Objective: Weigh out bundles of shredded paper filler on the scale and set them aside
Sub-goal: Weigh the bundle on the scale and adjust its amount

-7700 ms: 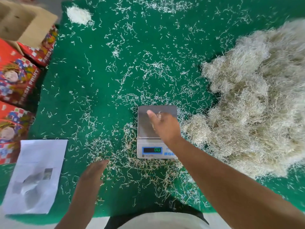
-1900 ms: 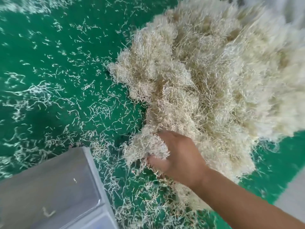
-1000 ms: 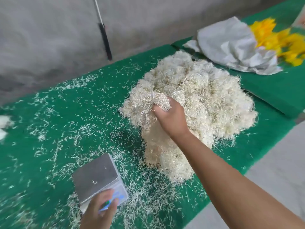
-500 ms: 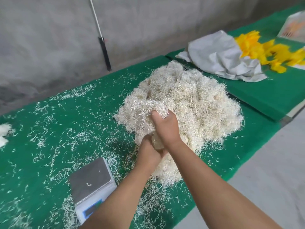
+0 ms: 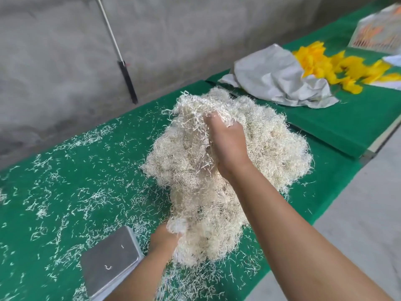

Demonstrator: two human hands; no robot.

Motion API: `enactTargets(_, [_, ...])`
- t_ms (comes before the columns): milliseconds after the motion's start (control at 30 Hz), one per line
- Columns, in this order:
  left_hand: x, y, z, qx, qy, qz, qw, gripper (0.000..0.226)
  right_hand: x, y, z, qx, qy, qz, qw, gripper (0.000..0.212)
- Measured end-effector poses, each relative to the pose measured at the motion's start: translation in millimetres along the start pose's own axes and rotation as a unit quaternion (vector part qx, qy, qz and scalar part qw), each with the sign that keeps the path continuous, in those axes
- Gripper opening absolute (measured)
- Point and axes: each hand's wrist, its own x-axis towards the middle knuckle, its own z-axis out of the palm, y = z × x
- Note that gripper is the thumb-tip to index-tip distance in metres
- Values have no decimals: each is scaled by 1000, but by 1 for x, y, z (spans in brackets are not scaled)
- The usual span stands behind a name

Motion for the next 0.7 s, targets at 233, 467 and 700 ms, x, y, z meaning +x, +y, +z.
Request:
enactTargets(233, [26,34,-39,-297,-42,-34,953,74,1,3,-3,4,3,20,1000,97])
enactTargets(467, [-14,74,-67,-430,-77,36,899,38,-20,31,3,45,-18,102,994,99])
enactTargets(700, [-71,57,-33,-716,-299,-183,603,68,-54,44,13,121,-59,190,972,94])
